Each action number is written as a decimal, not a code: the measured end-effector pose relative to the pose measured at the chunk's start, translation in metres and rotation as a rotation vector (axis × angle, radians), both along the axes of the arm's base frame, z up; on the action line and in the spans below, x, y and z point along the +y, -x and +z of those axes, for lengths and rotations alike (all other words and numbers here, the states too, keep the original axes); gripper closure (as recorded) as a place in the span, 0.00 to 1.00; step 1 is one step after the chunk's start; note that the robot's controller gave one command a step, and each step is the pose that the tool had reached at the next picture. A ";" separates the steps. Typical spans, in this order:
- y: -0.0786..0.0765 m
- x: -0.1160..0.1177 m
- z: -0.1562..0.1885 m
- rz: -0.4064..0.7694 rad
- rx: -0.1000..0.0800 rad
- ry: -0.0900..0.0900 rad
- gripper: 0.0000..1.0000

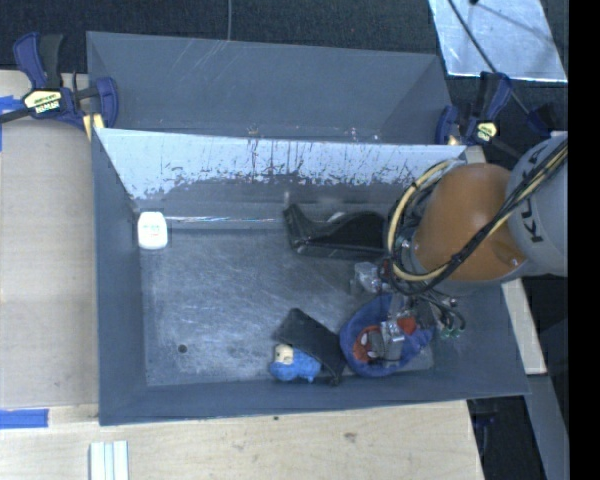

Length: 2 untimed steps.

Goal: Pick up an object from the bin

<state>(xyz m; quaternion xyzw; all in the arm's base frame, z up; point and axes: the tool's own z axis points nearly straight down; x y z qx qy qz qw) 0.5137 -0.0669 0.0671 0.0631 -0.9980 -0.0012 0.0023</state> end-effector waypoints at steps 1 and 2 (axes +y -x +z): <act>-0.005 0.001 0.006 0.005 -0.014 0.003 1.00; -0.014 -0.007 0.134 0.013 -0.018 0.004 1.00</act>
Offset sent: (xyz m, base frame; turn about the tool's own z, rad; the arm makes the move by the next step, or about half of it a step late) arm 0.0000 0.0000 0.0000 0.0000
